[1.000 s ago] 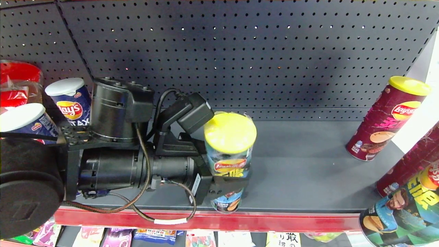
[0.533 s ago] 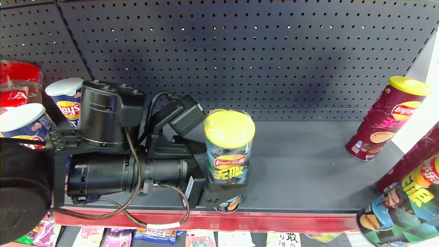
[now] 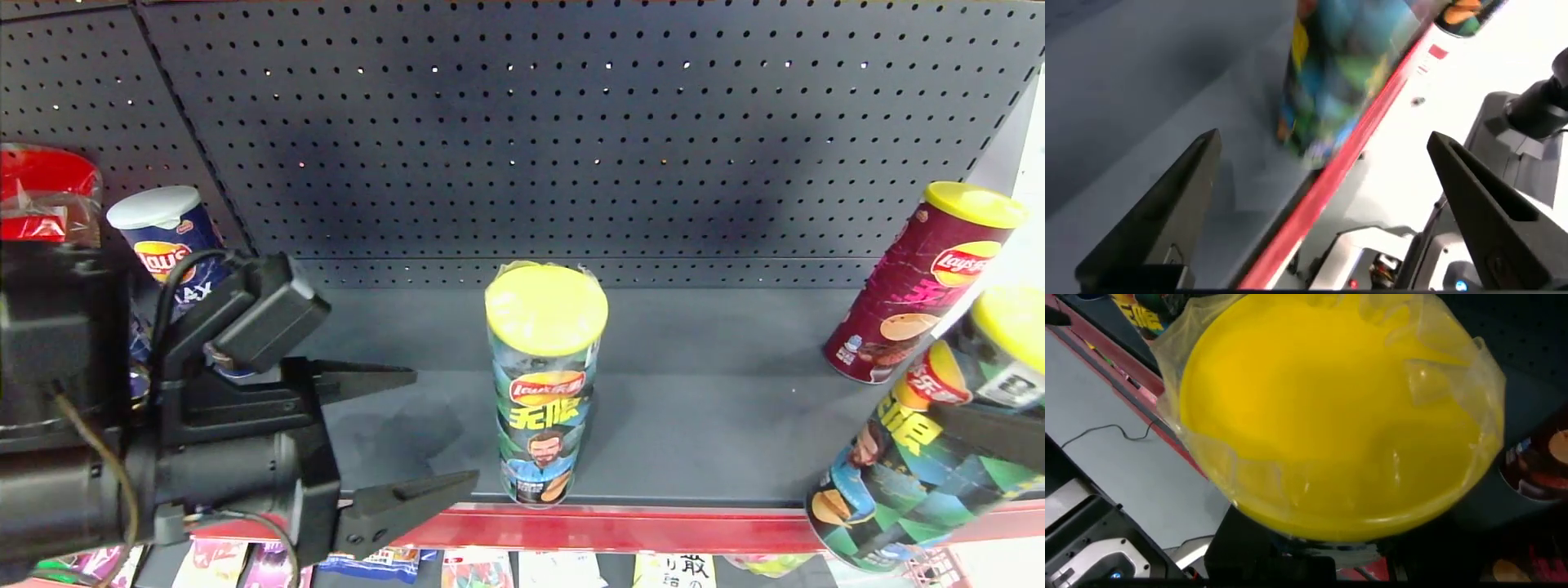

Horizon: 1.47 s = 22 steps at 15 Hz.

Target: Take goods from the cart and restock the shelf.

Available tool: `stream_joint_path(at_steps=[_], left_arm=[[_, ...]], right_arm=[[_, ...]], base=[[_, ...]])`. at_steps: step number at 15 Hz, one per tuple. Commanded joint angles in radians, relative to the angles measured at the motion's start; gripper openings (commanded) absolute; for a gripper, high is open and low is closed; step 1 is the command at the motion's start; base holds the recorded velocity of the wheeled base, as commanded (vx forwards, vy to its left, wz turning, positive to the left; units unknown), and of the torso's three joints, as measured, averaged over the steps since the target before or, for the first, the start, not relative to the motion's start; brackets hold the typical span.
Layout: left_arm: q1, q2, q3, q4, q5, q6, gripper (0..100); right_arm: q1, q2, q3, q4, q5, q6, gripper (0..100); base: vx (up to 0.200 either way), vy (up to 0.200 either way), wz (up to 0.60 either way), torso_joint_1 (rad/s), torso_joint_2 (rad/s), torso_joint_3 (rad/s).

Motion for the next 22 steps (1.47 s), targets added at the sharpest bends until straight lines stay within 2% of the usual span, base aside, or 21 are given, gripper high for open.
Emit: stream_joint_path(at_steps=[1, 3, 4, 6, 7, 10, 12, 16, 22], left_arm=[[0.042, -0.182, 0.117, 0.003, 0.009, -0.001, 100], [0.042, -0.288, 0.179, 0.040, 0.071, -0.001, 100], [0.042, -0.347, 0.186, 0.093, 0.088, -0.001, 100], [0.042, -0.443, 0.185, 0.218, 0.094, -0.007, 100], [0.044, -0.545, 0.185, 0.353, 0.098, -0.006, 100], [0.044, -0.708, 0.196, 0.514, 0.134, -0.006, 100], [0.045, -0.769, 0.214, 0.546, 0.164, -0.007, 100], [0.047, -0.812, 0.231, 0.547, 0.204, -0.022, 100], [0.047, -0.840, 0.242, 0.547, 0.238, -0.029, 100]], right_arm=[[0.068, 0.137, -0.064, -0.032, -0.002, 0.001, 0], [0.127, 0.240, -0.090, -0.084, -0.005, 0.003, 0], [0.144, 0.301, -0.105, -0.153, -0.008, 0.003, 0], [0.157, 0.396, -0.154, -0.247, -0.009, 0.006, 0], [0.179, 0.464, -0.200, -0.268, -0.011, 0.006, 0], [0.185, 0.580, -0.312, -0.275, -0.008, 0.000, 0], [0.182, 0.660, -0.403, -0.275, -0.005, 0.000, 0], [0.180, 0.803, -0.556, -0.275, -0.005, 0.000, 0], [0.180, 0.913, -0.648, -0.276, -0.006, 0.006, 0]], base=[[0.000, 0.000, 0.00, 0.000, 0.00, 0.000], [0.000, 0.000, 0.00, 0.000, 0.00, 0.000], [0.000, 0.000, 0.00, 0.000, 0.00, 0.000], [0.000, 0.000, 0.00, 0.000, 0.00, 0.000], [0.000, 0.000, 0.00, 0.000, 0.00, 0.000], [0.000, 0.000, 0.00, 0.000, 0.00, 0.000], [0.000, 0.000, 0.00, 0.000, 0.00, 0.000], [0.000, 0.000, 0.00, 0.000, 0.00, 0.000], [0.000, 0.000, 0.00, 0.000, 0.00, 0.000]])
